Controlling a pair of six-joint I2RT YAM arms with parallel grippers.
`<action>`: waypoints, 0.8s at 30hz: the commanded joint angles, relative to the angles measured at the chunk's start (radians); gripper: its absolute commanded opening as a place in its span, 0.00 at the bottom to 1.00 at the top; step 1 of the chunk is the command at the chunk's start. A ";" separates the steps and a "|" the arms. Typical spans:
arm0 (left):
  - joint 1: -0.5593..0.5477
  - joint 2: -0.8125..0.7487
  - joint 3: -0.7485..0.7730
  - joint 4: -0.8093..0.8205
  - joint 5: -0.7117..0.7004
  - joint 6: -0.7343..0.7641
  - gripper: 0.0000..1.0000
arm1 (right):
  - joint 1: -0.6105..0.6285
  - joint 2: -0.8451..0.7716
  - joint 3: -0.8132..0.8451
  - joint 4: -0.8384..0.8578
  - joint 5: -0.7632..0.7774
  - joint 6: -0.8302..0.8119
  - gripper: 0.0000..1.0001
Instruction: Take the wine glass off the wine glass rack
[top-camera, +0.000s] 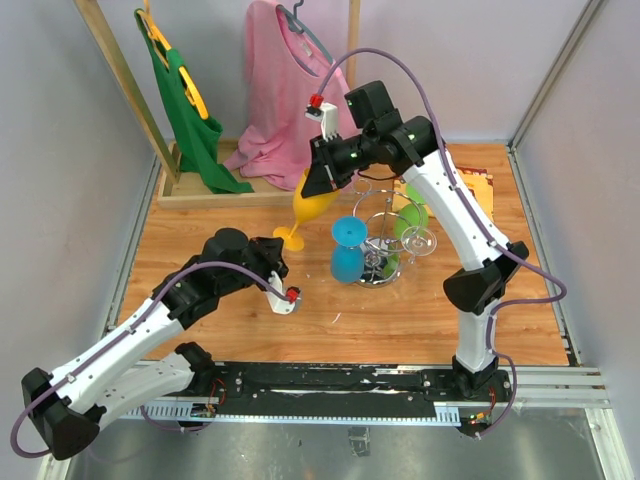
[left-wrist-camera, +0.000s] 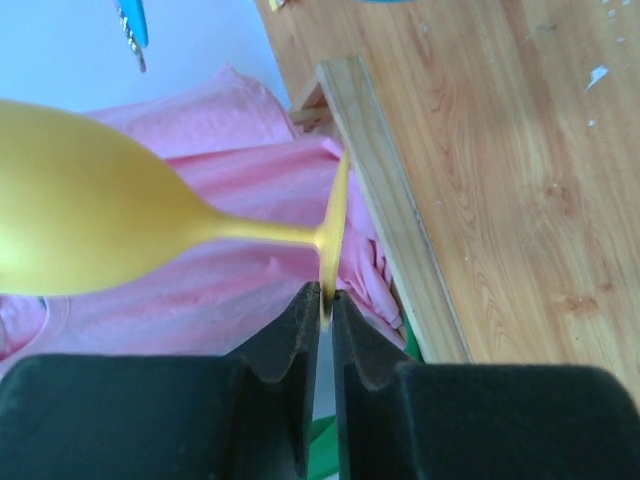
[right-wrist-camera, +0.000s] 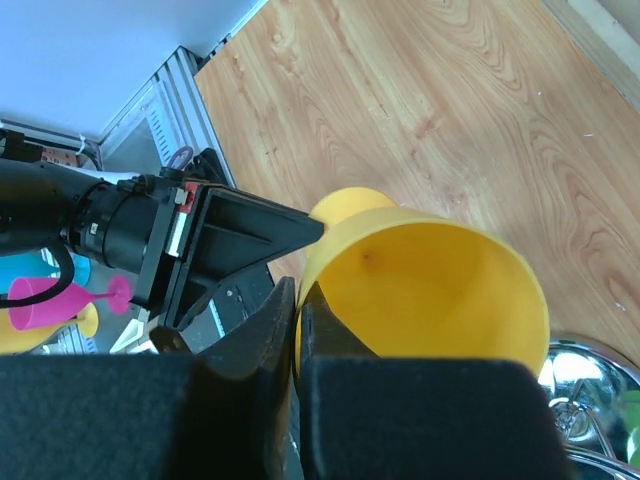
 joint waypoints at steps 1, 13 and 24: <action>-0.007 -0.008 0.000 0.159 -0.058 -0.071 0.34 | 0.019 -0.026 0.032 -0.012 0.007 -0.015 0.01; -0.004 0.015 0.111 0.162 -0.221 -0.568 0.88 | -0.015 -0.074 0.027 0.142 0.160 0.031 0.01; 0.280 0.098 0.255 -0.008 -0.105 -1.102 0.87 | 0.005 -0.078 0.000 0.210 0.415 -0.002 0.00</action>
